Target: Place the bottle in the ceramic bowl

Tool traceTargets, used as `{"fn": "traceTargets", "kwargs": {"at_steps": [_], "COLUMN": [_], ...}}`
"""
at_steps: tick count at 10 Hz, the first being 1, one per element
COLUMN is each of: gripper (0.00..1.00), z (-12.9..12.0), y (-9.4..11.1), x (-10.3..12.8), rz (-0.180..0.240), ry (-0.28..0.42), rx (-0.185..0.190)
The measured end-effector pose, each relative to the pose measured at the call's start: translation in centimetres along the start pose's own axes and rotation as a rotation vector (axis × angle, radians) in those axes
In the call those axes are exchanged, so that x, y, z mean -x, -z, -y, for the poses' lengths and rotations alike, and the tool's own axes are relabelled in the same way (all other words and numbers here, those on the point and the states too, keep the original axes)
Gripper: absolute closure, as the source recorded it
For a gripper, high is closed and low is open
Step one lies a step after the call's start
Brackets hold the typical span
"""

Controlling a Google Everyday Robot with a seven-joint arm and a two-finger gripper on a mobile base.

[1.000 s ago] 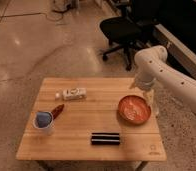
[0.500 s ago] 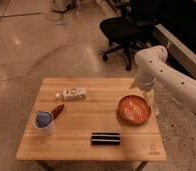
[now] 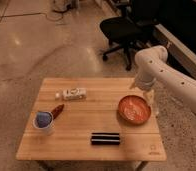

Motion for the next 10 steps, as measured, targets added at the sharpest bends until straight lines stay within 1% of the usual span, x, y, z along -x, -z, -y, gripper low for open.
{"fn": "traceTargets", "kwargs": {"at_steps": [1,2,4,5,6,7,9,10], "gripper": [0.2,0.2,0.2,0.2,0.2,0.2,0.2,0.2], "z": [0.1,0.9,4.8,6.3,8.4,10.8,14.7,17.2], "y": [0.1,0.8,3.5,4.5,5.7,7.1,8.7,9.2], "x": [0.0,0.6,3.3,4.6,6.4,8.9,12.6,14.9], "rz": [0.0,-0.002,0.007,0.017,0.032,0.048,0.061,0.064], "ry": [0.0,0.01,0.032,0.036,0.043,0.056,0.086,0.106], "rx": [-0.001,-0.003,-0.031,-0.038,-0.049,-0.059,-0.076,-0.088]}}
